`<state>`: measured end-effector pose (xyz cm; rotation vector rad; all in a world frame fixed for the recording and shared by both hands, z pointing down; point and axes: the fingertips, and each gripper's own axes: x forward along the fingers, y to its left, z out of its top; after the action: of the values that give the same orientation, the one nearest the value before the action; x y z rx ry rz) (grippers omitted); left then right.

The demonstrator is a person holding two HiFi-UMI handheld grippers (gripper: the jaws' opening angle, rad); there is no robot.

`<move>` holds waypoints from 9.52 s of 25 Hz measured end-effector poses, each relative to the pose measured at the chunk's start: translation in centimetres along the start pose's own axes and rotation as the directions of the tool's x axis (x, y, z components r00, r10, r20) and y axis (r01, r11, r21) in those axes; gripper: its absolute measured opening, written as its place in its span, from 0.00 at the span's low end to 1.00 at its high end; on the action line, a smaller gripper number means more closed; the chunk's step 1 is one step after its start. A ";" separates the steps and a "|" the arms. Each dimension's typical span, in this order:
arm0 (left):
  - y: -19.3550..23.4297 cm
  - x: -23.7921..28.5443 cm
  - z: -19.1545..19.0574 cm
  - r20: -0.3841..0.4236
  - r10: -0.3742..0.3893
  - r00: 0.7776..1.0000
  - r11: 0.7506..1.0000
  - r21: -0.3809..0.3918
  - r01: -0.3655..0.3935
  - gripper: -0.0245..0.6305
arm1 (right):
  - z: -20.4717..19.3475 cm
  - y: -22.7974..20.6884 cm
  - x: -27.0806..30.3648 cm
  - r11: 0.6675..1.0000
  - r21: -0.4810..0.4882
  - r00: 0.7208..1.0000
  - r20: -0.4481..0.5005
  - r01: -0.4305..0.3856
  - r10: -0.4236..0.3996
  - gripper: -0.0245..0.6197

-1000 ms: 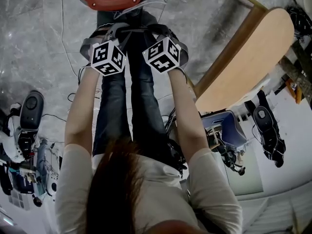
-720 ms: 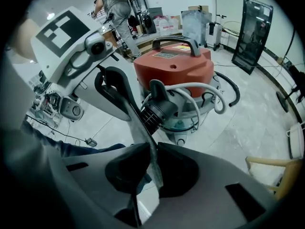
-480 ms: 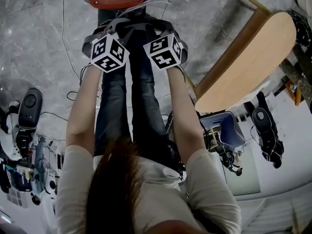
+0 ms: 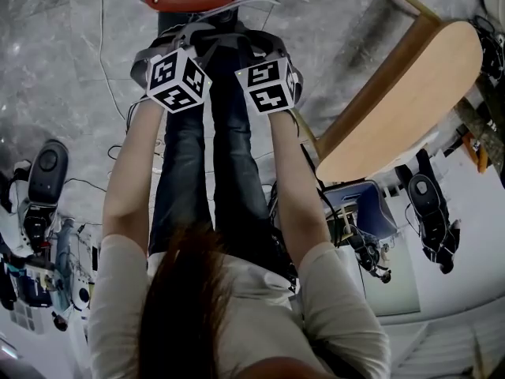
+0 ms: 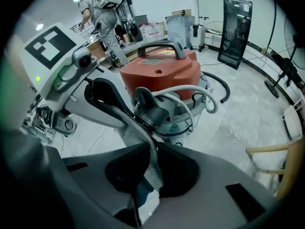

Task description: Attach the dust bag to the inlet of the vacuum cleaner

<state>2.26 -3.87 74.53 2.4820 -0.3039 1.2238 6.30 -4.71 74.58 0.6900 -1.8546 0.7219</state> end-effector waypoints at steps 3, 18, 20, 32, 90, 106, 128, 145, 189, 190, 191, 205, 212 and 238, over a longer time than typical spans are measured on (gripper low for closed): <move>0.2 0.2 0.0 0.017 -0.019 1.000 1.000 -0.018 0.019 0.14 | 0.1 -0.2 0.3 1.000 0.013 1.000 0.009 0.007 -0.007 0.12; 0.4 0.0 -0.8 0.073 0.090 0.993 0.981 -0.178 -0.076 0.13 | 1.3 -0.4 0.8 0.997 -0.067 0.999 0.021 0.029 -0.027 0.12; 0.5 0.1 -0.8 0.038 0.030 0.999 0.997 -0.078 -0.027 0.13 | 1.0 -0.3 0.8 0.999 -0.006 0.998 0.046 0.043 -0.042 0.12; 0.7 0.1 -0.4 0.113 0.046 0.992 0.988 -0.155 -0.029 0.13 | 1.4 -0.7 0.8 0.999 -0.047 1.000 0.020 0.024 -0.024 0.12; 1.1 -0.1 -1.2 0.052 0.063 0.997 0.909 -0.414 -0.036 0.25 | 1.0 -0.1 0.5 0.999 -0.033 0.999 -0.020 -0.034 0.033 0.14; 0.3 -1.2 -1.1 0.068 0.076 0.995 0.875 -0.483 -0.034 0.27 | 0.8 0.0 0.1 0.995 -0.053 0.994 -0.074 -0.086 0.082 0.22; 1.1 -9.8 3.7 0.135 0.344 0.929 0.745 -0.642 -0.183 0.23 | 6.1 -0.3 -8.0 0.998 0.056 0.994 0.110 -0.015 0.009 0.21; 1.7 -20.9 11.6 0.202 0.453 0.868 0.688 -0.699 -0.196 0.07 | 13.2 -0.6 -22.0 0.993 0.098 0.945 0.314 0.060 -0.088 0.04; -4.7 -45.1 34.2 0.535 0.601 0.594 0.791 -0.503 -0.347 0.07 | 19.6 1.3 -52.7 0.998 0.066 0.662 0.748 -0.001 -0.049 0.04; -5.0 -45.5 34.5 0.543 0.602 0.585 0.792 -0.497 -0.354 0.07 | 19.6 1.5 -53.1 0.998 0.060 0.655 0.755 0.000 -0.046 0.04; -5.3 -45.7 34.8 0.551 0.603 0.577 0.793 -0.490 -0.361 0.07 | 19.5 1.6 -53.4 0.999 0.054 0.646 0.762 0.001 -0.043 0.04; -9.1 -46.6 36.7 0.633 0.580 0.513 0.814 -0.419 -0.403 0.07 | 17.1 2.3 -54.7 0.998 0.023 0.608 0.792 0.063 -0.056 0.04; -10.2 -45.6 37.4 0.648 0.567 0.507 0.821 -0.402 -0.404 0.07 | 15.5 0.7 -55.0 0.995 0.055 0.607 0.789 0.078 -0.091 0.04; -11.3 -45.1 37.3 0.638 0.568 0.520 0.821 -0.393 -0.415 0.07 | 14.0 0.3 -55.0 0.994 0.080 0.615 0.780 0.080 -0.113 0.04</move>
<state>5.82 -7.10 15.09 2.6598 -1.3654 0.1942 17.02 -7.11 18.92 1.2720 -2.5741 0.3835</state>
